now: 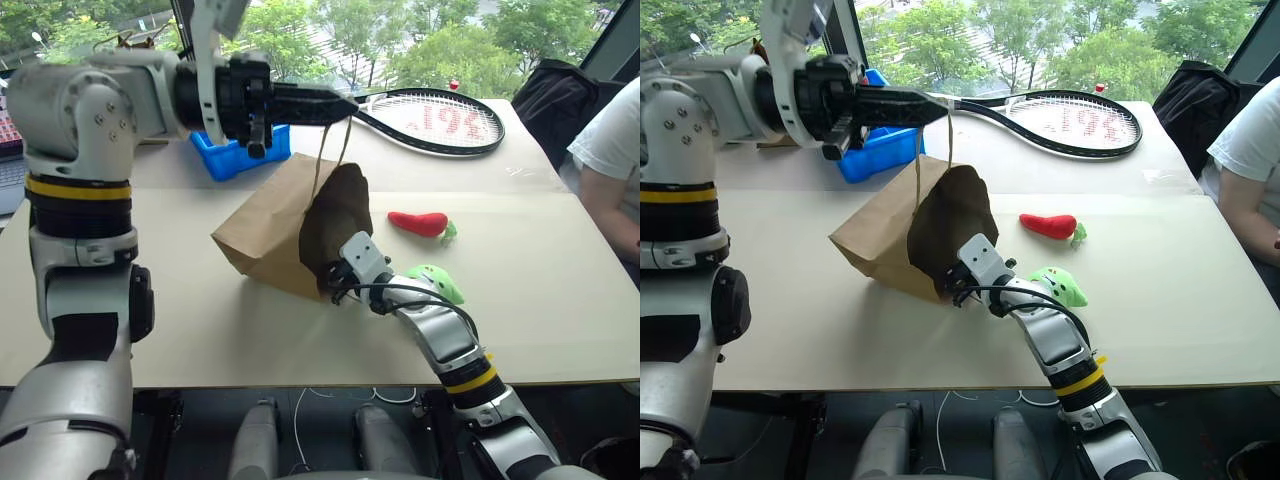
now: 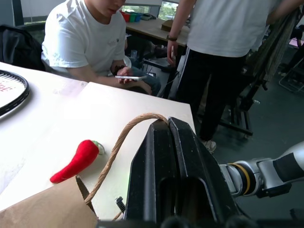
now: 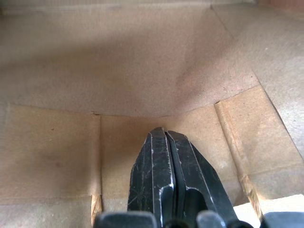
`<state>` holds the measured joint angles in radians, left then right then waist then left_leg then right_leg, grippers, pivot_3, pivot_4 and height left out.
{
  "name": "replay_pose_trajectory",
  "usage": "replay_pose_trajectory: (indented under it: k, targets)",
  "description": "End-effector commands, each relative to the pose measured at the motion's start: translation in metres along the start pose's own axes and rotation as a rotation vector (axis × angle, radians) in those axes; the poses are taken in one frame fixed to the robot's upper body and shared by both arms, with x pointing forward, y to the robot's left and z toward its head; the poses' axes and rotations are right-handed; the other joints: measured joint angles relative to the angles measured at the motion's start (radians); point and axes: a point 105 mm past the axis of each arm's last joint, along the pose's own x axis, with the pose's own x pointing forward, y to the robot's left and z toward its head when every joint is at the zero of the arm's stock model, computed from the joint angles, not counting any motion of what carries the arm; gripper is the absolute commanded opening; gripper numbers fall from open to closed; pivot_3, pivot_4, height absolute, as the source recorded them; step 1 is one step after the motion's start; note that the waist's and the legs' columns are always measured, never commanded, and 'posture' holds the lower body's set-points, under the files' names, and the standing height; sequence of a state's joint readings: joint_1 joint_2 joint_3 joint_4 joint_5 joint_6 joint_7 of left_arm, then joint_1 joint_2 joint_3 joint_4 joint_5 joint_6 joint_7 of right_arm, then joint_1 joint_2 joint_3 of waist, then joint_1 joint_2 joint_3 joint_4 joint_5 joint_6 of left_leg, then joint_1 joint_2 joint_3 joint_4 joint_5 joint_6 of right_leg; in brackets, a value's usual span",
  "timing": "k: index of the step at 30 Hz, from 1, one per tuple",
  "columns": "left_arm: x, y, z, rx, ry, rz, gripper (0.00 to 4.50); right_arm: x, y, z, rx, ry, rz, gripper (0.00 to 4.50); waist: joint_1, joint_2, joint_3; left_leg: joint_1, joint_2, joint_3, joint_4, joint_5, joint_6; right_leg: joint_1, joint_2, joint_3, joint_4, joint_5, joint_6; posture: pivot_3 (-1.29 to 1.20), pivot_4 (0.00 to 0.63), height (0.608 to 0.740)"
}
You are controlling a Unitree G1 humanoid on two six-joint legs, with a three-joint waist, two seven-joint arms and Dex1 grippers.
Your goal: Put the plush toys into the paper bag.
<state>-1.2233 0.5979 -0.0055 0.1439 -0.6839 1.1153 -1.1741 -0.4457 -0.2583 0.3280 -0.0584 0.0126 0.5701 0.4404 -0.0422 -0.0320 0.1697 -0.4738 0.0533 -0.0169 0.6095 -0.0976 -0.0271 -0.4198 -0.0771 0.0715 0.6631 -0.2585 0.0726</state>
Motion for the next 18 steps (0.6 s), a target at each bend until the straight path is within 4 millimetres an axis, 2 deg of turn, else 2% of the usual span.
replay_pose_trajectory:
  k: [1, 5, 11, 13, 16, 17, 18]
  targets:
    - [0.003, -0.002, -0.002, 0.048, -0.012, 0.014, 0.0, -0.014, -0.012, 0.014, 0.027, -0.042, -0.037, 0.07, 0.002, 0.0, 0.0, 0.0, 0.0, 0.0, 0.0, 0.0, 0.0, 0.0, 0.0, 0.0, 0.0, 0.0, 0.0, 0.0, 0.15, 0.731]
    - [0.006, 0.0, -0.008, 0.013, -0.037, 0.019, 0.0, -0.025, -0.013, 0.024, 0.032, -0.049, -0.032, 0.07, 0.004, 0.0, 0.0, -0.001, 0.0, 0.0, 0.001, 0.0, 0.0, -0.001, 0.0, 0.0, 0.0, 0.0, 0.0, 0.0, 0.15, 0.731]
    - [0.016, -0.004, -0.011, -0.009, -0.064, -0.021, 0.0, -0.039, 0.0, 0.031, 0.023, -0.012, 0.017, 0.07, 0.003, 0.0, 0.0, -0.001, 0.0, 0.0, 0.0, 0.0, 0.0, -0.001, 0.0, 0.0, 0.0, 0.0, 0.0, 0.0, 0.15, 0.731]
    - [0.018, -0.007, -0.013, -0.015, -0.061, -0.036, 0.0, -0.045, -0.007, 0.039, 0.03, -0.032, -0.008, 0.07, 0.002, 0.0, 0.0, -0.001, 0.0, 0.0, 0.0, 0.0, 0.0, -0.001, 0.0, 0.0, 0.0, 0.0, 0.0, 0.0, 0.15, 0.731]
    - [0.02, -0.011, -0.018, -0.035, -0.059, -0.058, 0.0, -0.059, -0.027, 0.057, 0.064, -0.106, -0.091, 0.07, 0.003, 0.0, 0.0, -0.001, 0.0, 0.0, 0.0, 0.0, 0.0, -0.001, 0.0, 0.0, 0.0, 0.0, 0.0, 0.0, 0.15, 0.731]
    - [0.021, -0.013, -0.019, -0.045, -0.059, -0.063, 0.0, -0.064, -0.033, 0.063, 0.088, -0.131, -0.111, 0.6, 0.003, 0.0, 0.0, -0.001, 0.0, 0.0, 0.0, 0.0, 0.0, -0.001, 0.0, 0.0, 0.0, 0.0, 0.0, 0.0, 0.15, 0.731]
    - [0.022, -0.014, -0.021, -0.059, -0.062, -0.067, 0.0, -0.068, -0.037, 0.067, 0.106, -0.148, -0.121, 0.84, 0.003, 0.0, 0.0, -0.001, 0.0, 0.0, 0.0, 0.0, 0.0, -0.001, 0.0, 0.0, 0.0, 0.0, 0.0, 0.0, 0.15, 0.731]
